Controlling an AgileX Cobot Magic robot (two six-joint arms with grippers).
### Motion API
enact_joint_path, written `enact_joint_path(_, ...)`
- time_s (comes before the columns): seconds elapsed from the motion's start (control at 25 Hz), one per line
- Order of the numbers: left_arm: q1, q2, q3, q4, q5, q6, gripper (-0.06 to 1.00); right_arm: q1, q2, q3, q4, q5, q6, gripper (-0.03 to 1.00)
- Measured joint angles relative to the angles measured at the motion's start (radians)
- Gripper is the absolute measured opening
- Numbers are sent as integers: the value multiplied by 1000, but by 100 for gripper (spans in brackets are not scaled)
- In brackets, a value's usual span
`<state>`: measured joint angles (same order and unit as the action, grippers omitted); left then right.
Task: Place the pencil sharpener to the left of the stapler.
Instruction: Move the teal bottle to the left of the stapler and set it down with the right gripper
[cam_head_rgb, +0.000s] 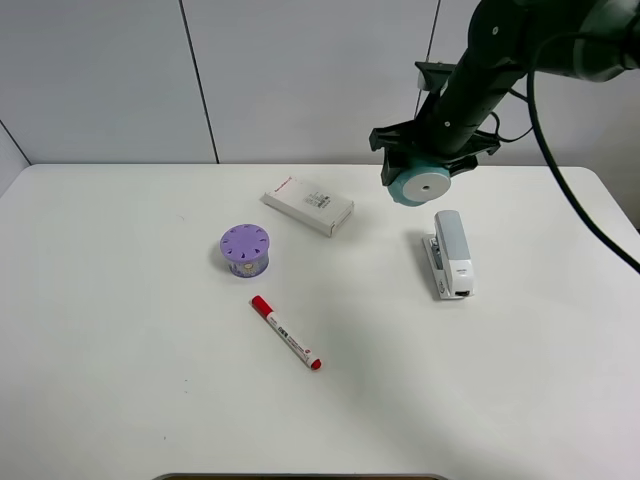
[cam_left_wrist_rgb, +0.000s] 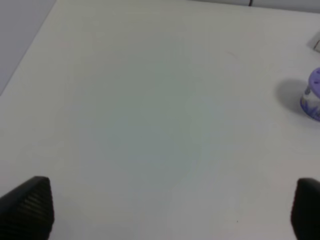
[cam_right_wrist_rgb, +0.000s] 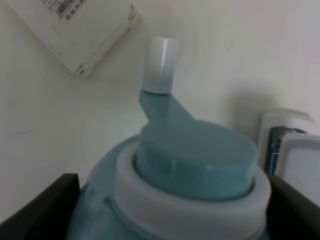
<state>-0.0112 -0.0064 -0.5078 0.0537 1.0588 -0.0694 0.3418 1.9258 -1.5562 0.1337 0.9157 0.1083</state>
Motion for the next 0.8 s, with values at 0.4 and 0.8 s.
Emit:
enact_joint_path(0.4,0,0,0,0,0,0,95,62,120,0,-23,-37,55,68)
enact_joint_path(0.8,0,0,0,0,0,0,95,72,200,0,-34,-46,71,68)
